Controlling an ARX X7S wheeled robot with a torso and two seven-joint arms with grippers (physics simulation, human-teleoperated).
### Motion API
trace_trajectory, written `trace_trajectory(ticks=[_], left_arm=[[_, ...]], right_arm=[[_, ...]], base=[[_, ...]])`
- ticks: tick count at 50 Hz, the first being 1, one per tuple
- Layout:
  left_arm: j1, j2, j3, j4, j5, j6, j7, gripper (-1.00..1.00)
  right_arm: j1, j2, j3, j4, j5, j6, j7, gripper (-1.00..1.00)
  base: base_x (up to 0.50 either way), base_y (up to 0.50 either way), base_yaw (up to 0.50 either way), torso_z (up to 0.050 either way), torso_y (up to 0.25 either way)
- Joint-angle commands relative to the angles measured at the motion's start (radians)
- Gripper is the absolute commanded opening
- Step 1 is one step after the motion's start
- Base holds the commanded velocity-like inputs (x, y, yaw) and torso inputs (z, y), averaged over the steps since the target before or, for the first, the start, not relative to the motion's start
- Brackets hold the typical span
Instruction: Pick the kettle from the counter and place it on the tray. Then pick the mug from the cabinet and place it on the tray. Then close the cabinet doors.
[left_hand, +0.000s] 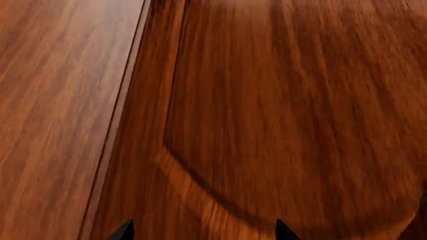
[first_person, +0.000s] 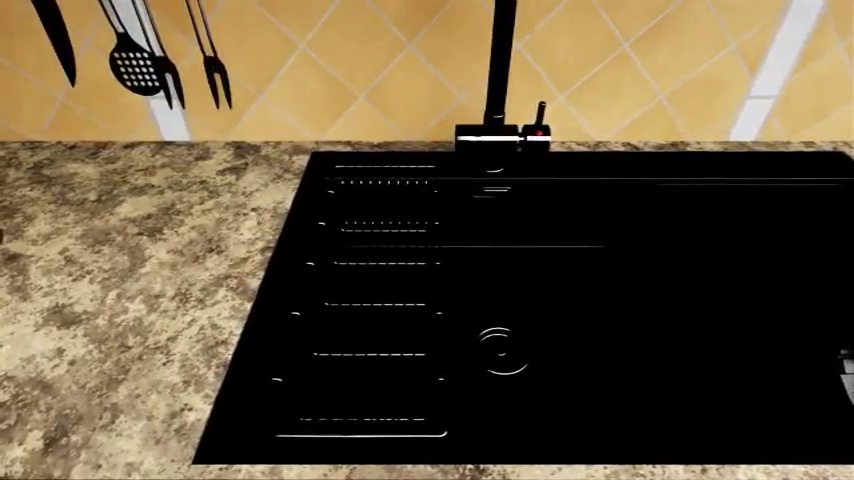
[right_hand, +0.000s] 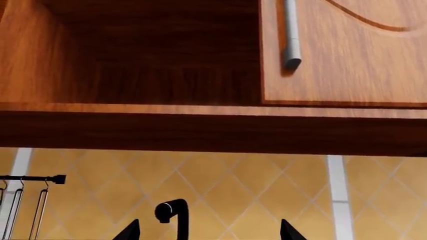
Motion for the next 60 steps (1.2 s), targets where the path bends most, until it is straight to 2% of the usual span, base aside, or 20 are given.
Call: trace_trajectory(ticks=[1,19,44,60], left_arm=[[-0.012,0.101,0.041,-0.027,-0.082,0.092,0.118,1.00],[0.069,0.108,0.156,-0.065,0.015,0.162,0.209,1.00],[0.226,0.182,0.305,-0.078,-0.027,0.126,0.239,1.00],[0.253,0.179,0.391,-0.098,-0.001,0.149,0.269,1.00]], right_arm=[[0.010,0.010,-0.006,0.000,0.013,-0.014,0.000,1.00],[0.001,0.036,0.042,0.000,0.043,-0.023,0.000,1.00],[-0.015,0.055,0.108,0.000,0.095,-0.015,0.000,1.00],[-0.020,0.041,0.107,0.000,0.091,-0.005,0.000,1.00]], base=[[0.00,0.00,0.00,0.000,0.000],[0.00,0.00,0.00,0.001,0.000],[0.00,0.00,0.00,0.000,0.000],[0.00,0.00,0.00,0.000,0.000]])
